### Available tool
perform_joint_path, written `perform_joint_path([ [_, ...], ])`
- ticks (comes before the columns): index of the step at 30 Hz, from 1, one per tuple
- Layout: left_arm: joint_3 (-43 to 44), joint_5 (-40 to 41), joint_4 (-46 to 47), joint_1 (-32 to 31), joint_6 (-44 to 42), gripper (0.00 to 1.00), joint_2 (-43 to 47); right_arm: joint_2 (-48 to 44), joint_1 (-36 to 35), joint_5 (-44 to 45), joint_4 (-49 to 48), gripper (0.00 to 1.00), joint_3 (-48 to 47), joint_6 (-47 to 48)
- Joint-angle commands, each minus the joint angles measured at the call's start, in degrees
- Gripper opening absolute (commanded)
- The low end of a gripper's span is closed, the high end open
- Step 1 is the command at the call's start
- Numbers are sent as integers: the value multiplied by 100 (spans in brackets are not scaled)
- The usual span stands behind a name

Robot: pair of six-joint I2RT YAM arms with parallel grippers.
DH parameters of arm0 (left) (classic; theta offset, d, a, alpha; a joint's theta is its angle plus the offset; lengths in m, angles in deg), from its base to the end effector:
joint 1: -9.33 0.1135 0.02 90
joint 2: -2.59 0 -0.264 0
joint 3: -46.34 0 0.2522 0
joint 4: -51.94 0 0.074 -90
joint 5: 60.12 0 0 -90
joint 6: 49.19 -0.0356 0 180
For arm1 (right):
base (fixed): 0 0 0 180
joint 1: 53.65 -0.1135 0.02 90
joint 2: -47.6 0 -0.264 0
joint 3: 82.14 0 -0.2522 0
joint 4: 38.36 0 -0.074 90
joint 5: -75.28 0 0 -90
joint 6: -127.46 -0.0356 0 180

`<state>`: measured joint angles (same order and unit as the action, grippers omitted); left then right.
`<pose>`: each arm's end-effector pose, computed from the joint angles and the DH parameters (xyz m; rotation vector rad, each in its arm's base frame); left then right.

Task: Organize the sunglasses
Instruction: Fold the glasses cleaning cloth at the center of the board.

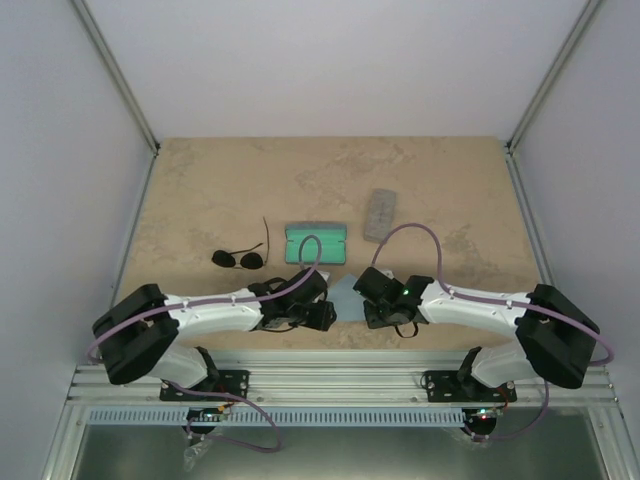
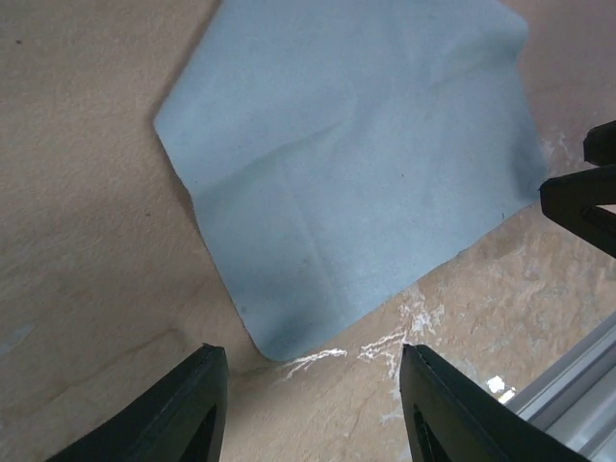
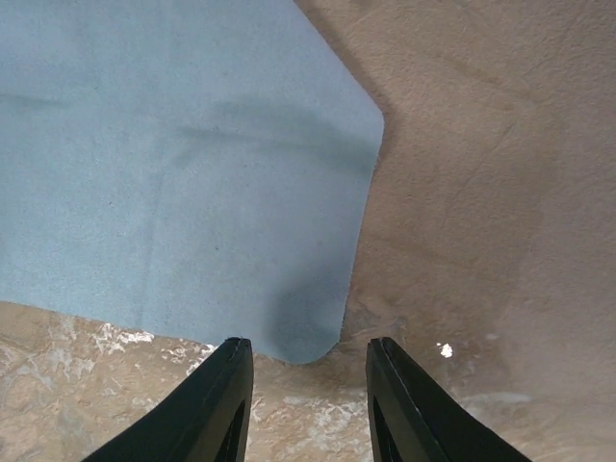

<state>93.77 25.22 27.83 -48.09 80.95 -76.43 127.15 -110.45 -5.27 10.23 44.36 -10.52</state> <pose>0.1302 -0.2091 0.1501 0.4424 2.6843 -0.7044 0.1295 0.1872 0.1571 -0.1871 2.8380 0.1604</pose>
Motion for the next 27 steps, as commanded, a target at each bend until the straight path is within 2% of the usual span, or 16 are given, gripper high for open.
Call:
perform_joint_path([
  [1,302,309,-336,-117,172,50,-322,104,18,-30,-331,34,96,-36],
  [18,662,170,-558,-207,200,34,-1174,214,48,-134,-763,25,392,-75],
  [24,719,359,-703,-207,304,18,-1245,204,81,-153,-874,10,450,-64],
  [27,726,448,-690,-207,344,6,-1200,136,85,-119,-929,1,451,-55],
])
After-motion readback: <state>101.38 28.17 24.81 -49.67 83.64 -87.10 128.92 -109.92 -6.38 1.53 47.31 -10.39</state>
